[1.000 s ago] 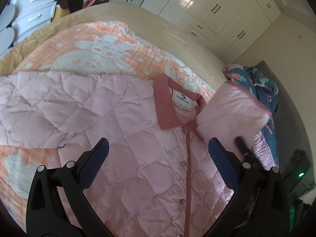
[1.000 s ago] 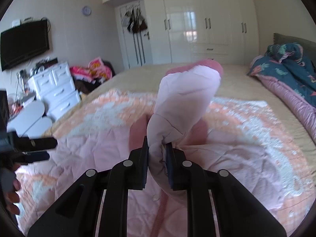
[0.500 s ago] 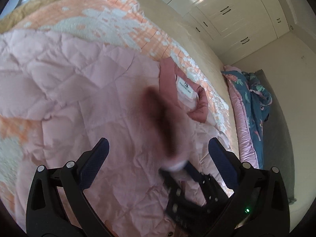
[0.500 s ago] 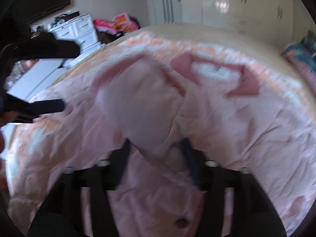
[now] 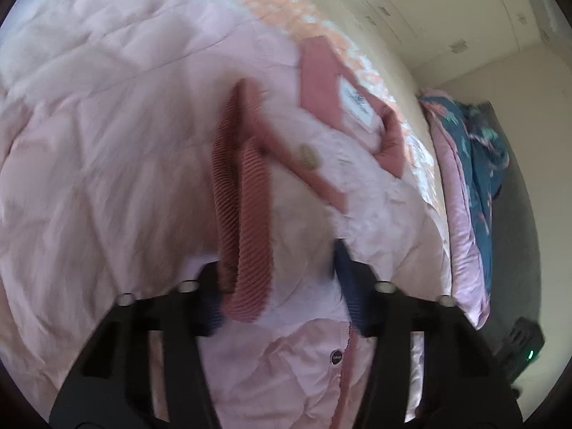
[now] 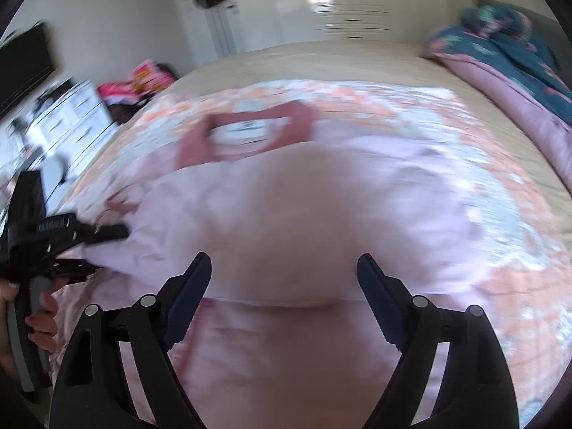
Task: Fold large clothes
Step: 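Lift the sleeve with the right gripper and fold it across the jacket front, then open the right gripper to release the sleeve on the jacket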
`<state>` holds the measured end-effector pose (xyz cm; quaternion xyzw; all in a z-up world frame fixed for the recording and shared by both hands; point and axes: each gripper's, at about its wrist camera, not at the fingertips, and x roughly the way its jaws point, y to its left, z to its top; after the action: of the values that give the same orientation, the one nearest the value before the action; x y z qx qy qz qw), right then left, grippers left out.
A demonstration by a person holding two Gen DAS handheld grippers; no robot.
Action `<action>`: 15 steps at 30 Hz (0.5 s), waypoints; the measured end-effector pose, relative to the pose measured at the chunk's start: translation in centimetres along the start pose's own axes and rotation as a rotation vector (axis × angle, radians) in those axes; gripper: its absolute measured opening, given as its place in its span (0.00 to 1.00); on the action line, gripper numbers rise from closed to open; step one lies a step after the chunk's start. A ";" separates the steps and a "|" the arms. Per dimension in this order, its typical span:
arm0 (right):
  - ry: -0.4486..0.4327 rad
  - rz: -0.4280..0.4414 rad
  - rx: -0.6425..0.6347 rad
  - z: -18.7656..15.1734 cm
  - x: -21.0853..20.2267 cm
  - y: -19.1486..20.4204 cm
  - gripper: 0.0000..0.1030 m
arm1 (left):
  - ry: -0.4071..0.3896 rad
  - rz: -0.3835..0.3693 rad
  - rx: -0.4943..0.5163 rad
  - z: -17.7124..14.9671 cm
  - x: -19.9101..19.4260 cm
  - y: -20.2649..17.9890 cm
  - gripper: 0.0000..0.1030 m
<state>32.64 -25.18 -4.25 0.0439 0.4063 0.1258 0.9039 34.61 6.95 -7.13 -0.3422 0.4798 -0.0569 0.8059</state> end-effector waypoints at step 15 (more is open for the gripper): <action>0.057 -0.055 0.029 1.3 3.1 -4.1 0.77 | -0.142 0.214 0.215 2.0 -3.5 0.2 0.16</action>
<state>36.37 -28.26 -6.40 0.0420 0.4346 0.0962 0.8945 34.31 9.56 -4.09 -0.2041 0.4463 0.0026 0.8713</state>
